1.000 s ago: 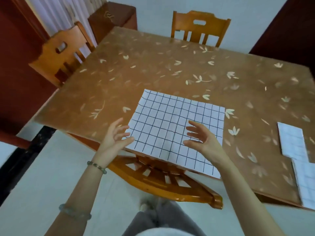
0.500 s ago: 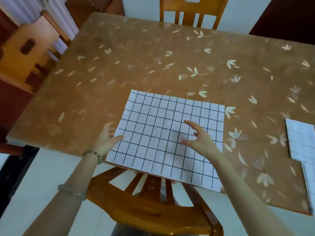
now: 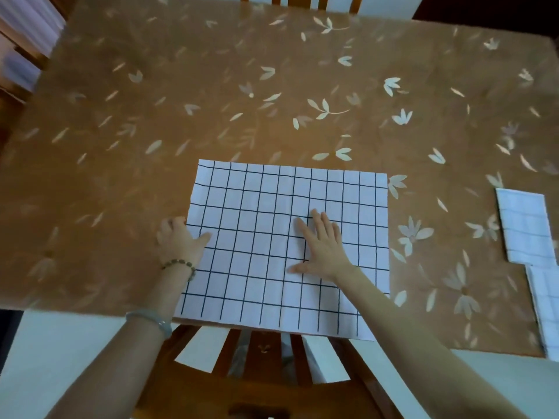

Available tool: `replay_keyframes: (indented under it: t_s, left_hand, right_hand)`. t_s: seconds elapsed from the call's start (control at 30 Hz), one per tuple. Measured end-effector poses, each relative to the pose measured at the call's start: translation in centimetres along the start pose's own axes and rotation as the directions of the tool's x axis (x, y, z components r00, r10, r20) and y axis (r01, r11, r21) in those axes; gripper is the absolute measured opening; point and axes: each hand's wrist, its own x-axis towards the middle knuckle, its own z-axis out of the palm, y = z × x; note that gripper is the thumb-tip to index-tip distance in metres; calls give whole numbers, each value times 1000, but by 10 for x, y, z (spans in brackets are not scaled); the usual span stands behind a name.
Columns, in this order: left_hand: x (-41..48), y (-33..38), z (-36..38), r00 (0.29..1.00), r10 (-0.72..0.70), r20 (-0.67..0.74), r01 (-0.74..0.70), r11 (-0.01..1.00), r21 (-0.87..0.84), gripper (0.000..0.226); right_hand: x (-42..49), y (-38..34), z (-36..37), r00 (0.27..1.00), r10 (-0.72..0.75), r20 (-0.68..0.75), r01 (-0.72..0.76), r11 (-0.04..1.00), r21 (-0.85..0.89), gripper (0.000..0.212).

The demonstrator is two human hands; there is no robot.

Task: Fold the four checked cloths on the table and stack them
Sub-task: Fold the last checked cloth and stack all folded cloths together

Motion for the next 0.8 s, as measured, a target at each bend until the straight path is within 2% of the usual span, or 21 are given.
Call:
replay_keyframes:
  t_s: [0.23,0.37,0.47,0.57,0.8]
  left_hand:
    - [14,10,-5,989,-49,143,70,987,-147,64]
    - [19,5,-10,984,92,153,-57,974,-221,24]
    - [20,2,-18,981,175,86,-148,956,-255,35]
    - [20,0,-28,979,201,27,-191,956,-223,36]
    - [24,-7,-42,972,236,9,-233,965,-122,39]
  right_hand:
    - [3,0,7,999,14,44,-13,1000,-26,116]
    - [6,-3,4,999,12,48,-11,1000,-28,116]
    - [10,-8,2,999,11,47,-10,1000,-22,116]
    - [13,-12,1,999,10,51,-8,999,-33,116]
    - [18,-20,0,998,20,64,-16,998,-61,113]
